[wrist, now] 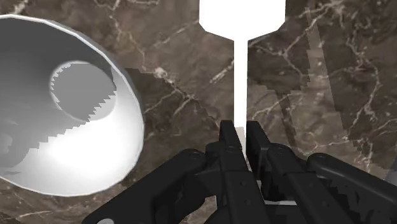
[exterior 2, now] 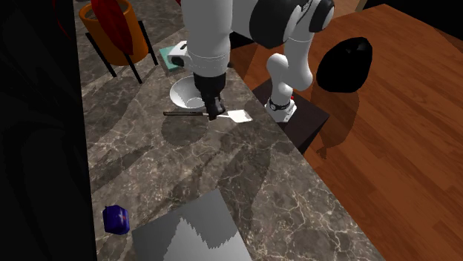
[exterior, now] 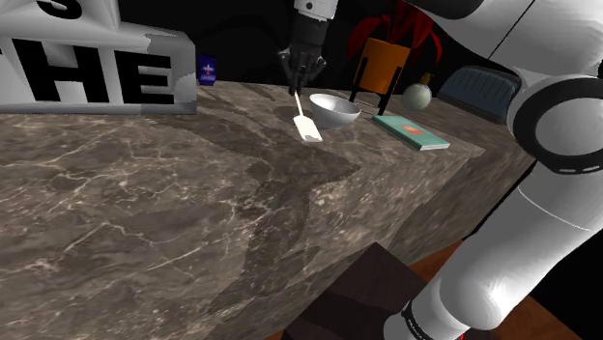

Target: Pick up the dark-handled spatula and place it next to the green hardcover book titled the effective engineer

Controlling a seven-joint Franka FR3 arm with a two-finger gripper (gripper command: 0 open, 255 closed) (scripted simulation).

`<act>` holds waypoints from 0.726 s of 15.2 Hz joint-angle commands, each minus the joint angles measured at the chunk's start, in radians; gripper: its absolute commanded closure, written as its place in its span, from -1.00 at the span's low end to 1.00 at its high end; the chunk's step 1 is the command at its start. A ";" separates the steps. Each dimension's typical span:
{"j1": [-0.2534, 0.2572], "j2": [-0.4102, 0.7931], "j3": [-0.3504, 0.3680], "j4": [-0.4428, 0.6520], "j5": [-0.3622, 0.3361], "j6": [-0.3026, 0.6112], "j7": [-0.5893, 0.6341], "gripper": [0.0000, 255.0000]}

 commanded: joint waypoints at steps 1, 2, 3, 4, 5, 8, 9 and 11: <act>-0.027 -0.060 -0.028 -0.073 0.015 0.016 -0.054 1.00; -0.038 -0.081 -0.042 -0.097 0.019 0.019 -0.078 1.00; -0.049 -0.101 -0.055 -0.120 0.022 0.023 -0.103 1.00; -0.059 -0.120 -0.070 -0.141 0.024 0.026 -0.127 1.00; -0.069 -0.138 -0.084 -0.161 0.026 0.028 -0.151 1.00; -0.097 -0.184 -0.128 -0.211 0.028 0.033 -0.224 1.00; -0.106 -0.197 -0.144 -0.225 0.027 0.034 -0.249 1.00; -0.125 -0.220 -0.174 -0.249 0.025 0.036 -0.297 1.00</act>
